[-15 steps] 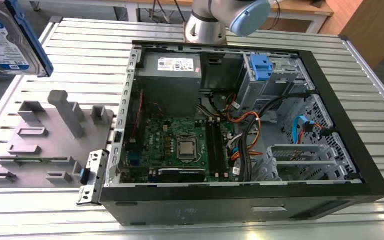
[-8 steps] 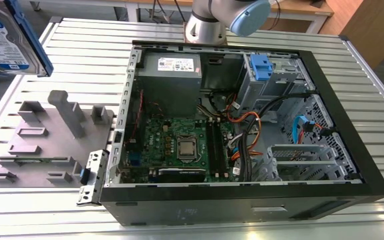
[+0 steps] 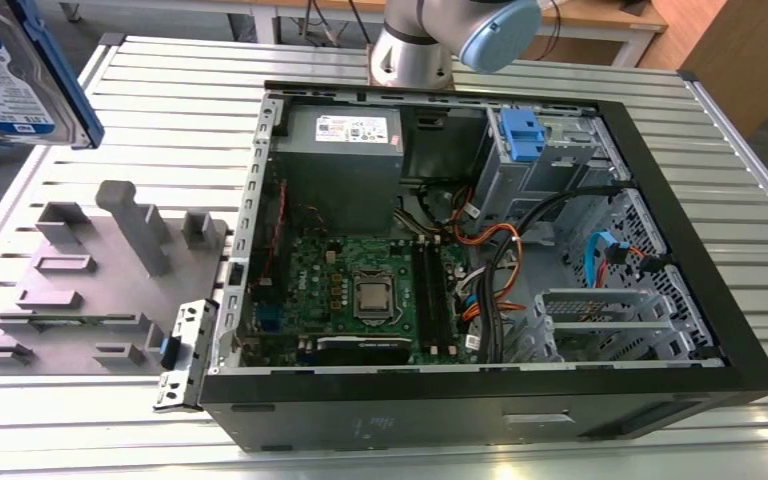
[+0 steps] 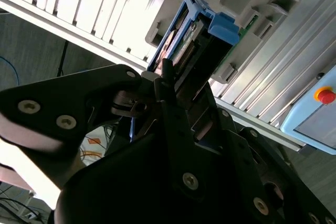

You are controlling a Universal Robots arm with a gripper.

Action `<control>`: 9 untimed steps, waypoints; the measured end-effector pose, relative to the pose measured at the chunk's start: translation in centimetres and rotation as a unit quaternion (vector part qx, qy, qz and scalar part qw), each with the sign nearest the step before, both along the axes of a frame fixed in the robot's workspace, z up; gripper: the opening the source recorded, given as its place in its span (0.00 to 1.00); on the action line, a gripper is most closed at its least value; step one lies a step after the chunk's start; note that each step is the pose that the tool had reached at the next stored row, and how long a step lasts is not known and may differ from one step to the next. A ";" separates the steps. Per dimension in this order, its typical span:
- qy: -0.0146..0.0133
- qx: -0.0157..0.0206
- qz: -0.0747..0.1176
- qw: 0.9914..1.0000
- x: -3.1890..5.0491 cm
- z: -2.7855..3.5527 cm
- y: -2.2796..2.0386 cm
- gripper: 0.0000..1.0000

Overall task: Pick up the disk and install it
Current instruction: 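Pick up the disk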

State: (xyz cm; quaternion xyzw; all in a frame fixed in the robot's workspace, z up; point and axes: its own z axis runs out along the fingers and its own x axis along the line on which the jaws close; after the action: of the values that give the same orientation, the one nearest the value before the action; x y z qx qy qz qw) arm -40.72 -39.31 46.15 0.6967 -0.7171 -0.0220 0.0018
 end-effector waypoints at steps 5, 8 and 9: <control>0.000 0.000 0.000 1.000 0.00 0.09 0.00 0.35; 0.000 0.000 0.000 1.000 0.00 0.09 0.00 0.35; 0.000 0.000 0.000 1.000 0.00 0.10 0.00 0.35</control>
State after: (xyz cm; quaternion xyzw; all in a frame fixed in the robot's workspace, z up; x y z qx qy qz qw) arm -40.72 -39.31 46.24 0.6966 -0.7171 -0.0219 0.0018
